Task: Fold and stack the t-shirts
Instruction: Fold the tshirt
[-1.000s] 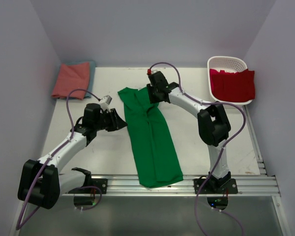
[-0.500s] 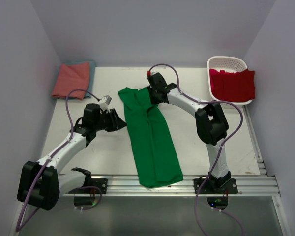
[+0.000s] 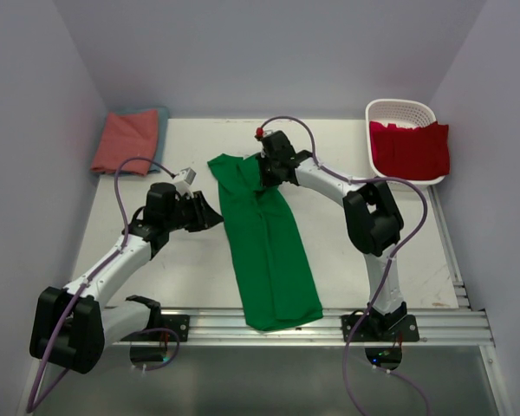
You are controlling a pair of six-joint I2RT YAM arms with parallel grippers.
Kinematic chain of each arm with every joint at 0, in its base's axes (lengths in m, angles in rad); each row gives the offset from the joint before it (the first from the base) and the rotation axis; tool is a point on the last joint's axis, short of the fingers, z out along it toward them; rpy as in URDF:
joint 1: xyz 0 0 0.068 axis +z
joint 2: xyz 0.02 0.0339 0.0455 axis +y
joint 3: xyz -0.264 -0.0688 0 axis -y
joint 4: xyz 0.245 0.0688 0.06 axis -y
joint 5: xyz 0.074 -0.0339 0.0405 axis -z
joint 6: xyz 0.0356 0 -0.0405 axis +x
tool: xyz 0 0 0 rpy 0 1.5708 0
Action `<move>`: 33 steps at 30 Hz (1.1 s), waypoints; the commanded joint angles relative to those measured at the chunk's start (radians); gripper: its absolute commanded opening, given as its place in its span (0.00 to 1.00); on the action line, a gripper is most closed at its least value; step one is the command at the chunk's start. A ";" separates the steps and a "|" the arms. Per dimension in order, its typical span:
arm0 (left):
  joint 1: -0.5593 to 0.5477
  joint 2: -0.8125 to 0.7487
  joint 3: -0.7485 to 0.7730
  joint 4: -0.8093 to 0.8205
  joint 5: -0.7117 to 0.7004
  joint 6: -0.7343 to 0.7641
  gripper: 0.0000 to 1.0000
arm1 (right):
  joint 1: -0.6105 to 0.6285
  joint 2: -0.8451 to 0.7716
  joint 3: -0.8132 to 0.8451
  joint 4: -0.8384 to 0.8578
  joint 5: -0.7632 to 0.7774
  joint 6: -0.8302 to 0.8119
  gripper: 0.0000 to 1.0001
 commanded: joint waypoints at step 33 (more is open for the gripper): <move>-0.004 -0.011 -0.016 0.025 -0.021 0.028 0.36 | 0.016 0.155 0.046 0.196 -0.501 0.024 0.00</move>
